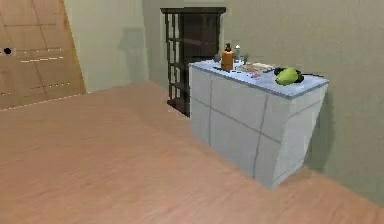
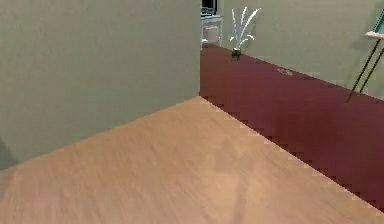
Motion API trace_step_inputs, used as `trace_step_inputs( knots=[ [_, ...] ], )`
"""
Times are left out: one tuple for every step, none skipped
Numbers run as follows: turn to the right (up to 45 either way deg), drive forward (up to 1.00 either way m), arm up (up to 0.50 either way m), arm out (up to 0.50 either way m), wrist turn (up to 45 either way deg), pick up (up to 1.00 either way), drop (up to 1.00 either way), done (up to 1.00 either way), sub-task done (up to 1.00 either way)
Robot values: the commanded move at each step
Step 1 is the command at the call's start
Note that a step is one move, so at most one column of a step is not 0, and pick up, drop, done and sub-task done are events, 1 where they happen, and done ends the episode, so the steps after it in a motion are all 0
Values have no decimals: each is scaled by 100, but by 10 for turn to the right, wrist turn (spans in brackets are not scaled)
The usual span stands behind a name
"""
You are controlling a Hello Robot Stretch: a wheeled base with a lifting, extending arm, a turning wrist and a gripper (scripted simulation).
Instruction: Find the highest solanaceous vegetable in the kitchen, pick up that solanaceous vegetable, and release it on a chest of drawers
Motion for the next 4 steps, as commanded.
trace_step_inputs(
  knots=[
    [-300, 0, 0, 0, 0, 0, 0, 0, 0],
    [0, 30, 0, 0, 0, 0, 0, 0, 0],
    [-450, 0, 0, 0, 0, 0, 0, 0, 0],
    [450, 0, 0, 0, 0, 0, 0, 0, 0]
  ],
)
